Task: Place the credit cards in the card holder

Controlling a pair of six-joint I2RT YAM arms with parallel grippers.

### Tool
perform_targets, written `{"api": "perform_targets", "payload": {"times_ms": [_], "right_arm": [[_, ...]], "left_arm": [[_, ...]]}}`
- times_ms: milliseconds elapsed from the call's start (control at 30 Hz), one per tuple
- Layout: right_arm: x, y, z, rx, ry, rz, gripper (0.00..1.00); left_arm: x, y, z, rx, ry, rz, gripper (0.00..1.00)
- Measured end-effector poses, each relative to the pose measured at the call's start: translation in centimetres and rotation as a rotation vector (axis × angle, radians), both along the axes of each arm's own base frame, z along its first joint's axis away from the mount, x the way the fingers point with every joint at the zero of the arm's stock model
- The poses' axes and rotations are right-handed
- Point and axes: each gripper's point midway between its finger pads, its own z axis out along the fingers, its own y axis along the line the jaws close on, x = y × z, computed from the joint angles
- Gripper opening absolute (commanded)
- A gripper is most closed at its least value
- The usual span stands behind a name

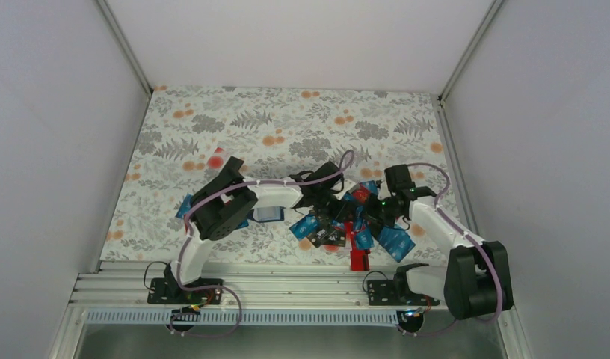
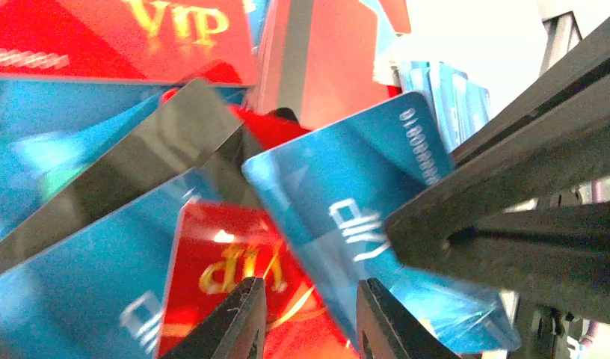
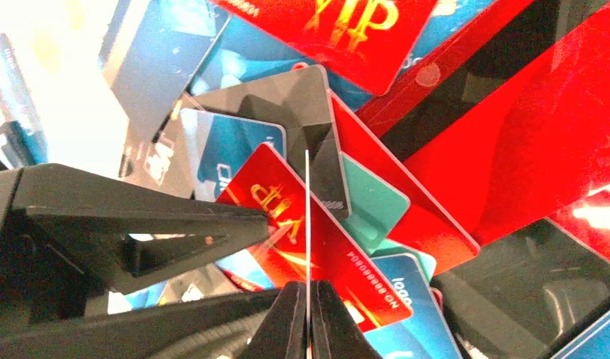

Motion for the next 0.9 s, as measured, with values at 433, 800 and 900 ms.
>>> {"api": "perform_targets", "payload": {"times_ms": [433, 800, 900], "right_arm": [[3.0, 5.7, 9.4, 0.348, -0.265, 0.180, 0.04], [4.4, 9.3, 19.7, 0.590, -0.563, 0.376, 0.04], [4.3, 10.3, 21.4, 0.615, -0.602, 0.420, 0.04]], "left_arm": [[4.1, 9.0, 10.7, -0.091, -0.137, 0.244, 0.47], [4.8, 15.8, 19.7, -0.264, -0.252, 0.335, 0.49], [4.8, 16.6, 19.5, -0.236, -0.258, 0.347, 0.49]]}}
